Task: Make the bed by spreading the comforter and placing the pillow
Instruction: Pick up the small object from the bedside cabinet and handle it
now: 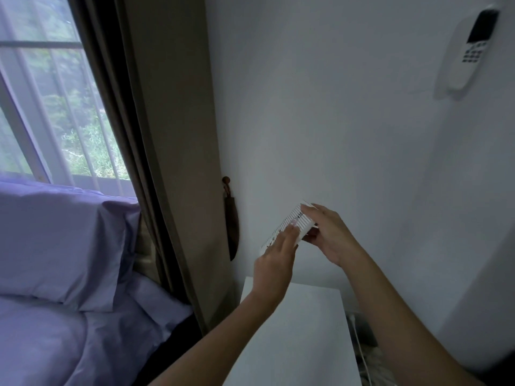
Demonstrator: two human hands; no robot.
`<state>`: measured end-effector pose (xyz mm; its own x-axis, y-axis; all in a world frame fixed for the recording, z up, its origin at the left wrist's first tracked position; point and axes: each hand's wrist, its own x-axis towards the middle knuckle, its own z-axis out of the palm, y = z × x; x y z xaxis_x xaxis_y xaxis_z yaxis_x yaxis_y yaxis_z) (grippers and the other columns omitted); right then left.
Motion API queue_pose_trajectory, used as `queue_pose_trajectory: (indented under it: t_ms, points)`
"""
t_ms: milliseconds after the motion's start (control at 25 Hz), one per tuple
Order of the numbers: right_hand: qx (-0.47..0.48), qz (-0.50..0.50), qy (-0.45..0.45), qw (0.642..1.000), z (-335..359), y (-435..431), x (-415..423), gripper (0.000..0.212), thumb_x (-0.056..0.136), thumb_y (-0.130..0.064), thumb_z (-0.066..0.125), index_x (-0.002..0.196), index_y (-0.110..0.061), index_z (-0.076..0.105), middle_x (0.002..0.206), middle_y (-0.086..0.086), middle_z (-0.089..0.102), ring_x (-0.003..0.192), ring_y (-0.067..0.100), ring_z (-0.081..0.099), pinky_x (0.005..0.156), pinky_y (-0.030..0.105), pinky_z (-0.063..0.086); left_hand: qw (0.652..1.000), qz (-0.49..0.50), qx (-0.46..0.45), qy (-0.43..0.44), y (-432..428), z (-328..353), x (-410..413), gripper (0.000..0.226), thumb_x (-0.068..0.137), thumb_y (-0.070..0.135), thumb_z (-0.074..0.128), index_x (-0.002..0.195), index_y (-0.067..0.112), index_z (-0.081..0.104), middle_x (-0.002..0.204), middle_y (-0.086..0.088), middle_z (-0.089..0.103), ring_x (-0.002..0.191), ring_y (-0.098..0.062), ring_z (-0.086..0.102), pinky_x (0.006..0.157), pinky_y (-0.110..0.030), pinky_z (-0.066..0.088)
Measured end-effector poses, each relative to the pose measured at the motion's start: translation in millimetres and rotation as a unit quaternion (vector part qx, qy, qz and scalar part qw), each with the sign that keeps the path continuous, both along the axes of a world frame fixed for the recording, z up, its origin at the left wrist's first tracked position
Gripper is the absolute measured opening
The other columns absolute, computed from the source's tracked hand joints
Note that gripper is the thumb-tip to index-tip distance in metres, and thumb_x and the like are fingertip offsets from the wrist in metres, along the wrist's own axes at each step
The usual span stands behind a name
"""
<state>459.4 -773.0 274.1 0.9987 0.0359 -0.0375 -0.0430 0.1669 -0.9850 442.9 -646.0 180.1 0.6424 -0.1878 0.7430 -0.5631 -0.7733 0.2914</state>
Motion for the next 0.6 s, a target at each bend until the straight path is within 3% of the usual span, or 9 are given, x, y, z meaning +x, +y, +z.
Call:
queue_pose_trajectory:
  t_ms: [80, 200, 320, 440, 520, 600]
  points:
    - [-0.009, -0.016, -0.016, 1.0, -5.1, -5.3, 1.1, 0.019, 0.096, -0.013, 0.047, 0.106, -0.007, 0.063, 0.104, 0.017, 0.065, 0.084, 0.022, 0.064, 0.076, 0.034, 0.056, 0.999, -0.03, 0.007, 0.021, 1.0, 0.0, -1.0, 0.05, 0.087, 0.031, 0.065, 0.133, 0.021, 0.048, 0.136, -0.001, 0.058, 0.109, -0.02, 0.067, 0.075, -0.037, 0.061]
    - [-0.038, -0.023, -0.024, 0.999, -13.2, -18.3, 2.1, 0.027, 0.098, -0.008, 0.042, 0.119, -0.009, 0.058, 0.104, 0.012, 0.069, 0.088, 0.022, 0.066, 0.075, 0.034, 0.056, 0.982, -0.055, -0.069, 0.165, 15.1, 0.8, 0.8, 0.051, 0.096, 0.05, 0.037, 0.142, 0.029, 0.034, 0.149, 0.007, 0.042, 0.13, -0.016, 0.048, 0.099, -0.04, 0.05]
    - [-0.075, 0.018, -0.013, 0.997, -19.9, -31.5, 0.0, 0.025, 0.098, -0.009, 0.044, 0.119, -0.011, 0.058, 0.099, 0.008, 0.069, 0.087, 0.02, 0.066, 0.074, 0.032, 0.054, 0.937, -0.03, -0.222, 0.268, 34.2, 1.7, 28.0, 0.049, 0.097, 0.039, 0.045, 0.143, 0.023, 0.035, 0.152, 0.002, 0.036, 0.14, -0.018, 0.035, 0.114, -0.044, 0.033]
    - [-0.081, 0.053, 0.01, 0.995, -26.6, -39.4, -1.0, 0.021, 0.097, -0.01, 0.049, 0.112, -0.014, 0.063, 0.098, 0.008, 0.07, 0.088, 0.018, 0.066, 0.074, 0.03, 0.055, 0.823, -0.171, -0.307, 0.445, 47.1, 11.3, 42.1, 0.051, 0.095, 0.023, 0.055, 0.142, 0.027, 0.035, 0.136, -0.007, 0.056, 0.12, -0.024, 0.057, 0.1, -0.046, 0.048]
    - [-0.072, 0.039, 0.015, 0.997, -31.2, -39.4, 0.6, 0.019, 0.095, -0.01, 0.051, 0.109, -0.015, 0.064, 0.099, 0.009, 0.069, 0.088, 0.019, 0.066, 0.075, 0.03, 0.057, 0.797, -0.225, -0.302, 0.472, 52.2, 16.5, 40.9, 0.053, 0.095, 0.015, 0.055, 0.141, 0.031, 0.034, 0.119, -0.011, 0.068, 0.105, -0.026, 0.067, 0.087, -0.047, 0.055]
    - [-0.069, -0.026, 0.02, 0.997, -40.6, -36.0, 3.0, 0.021, 0.093, -0.009, 0.057, 0.112, -0.014, 0.063, 0.102, 0.011, 0.068, 0.088, 0.021, 0.066, 0.078, 0.034, 0.057, 0.795, -0.236, -0.299, 0.472, 54.1, 14.6, 39.6, 0.059, 0.094, 0.012, 0.056, 0.138, 0.041, 0.03, 0.117, -0.012, 0.067, 0.105, -0.027, 0.067, 0.084, -0.048, 0.057]
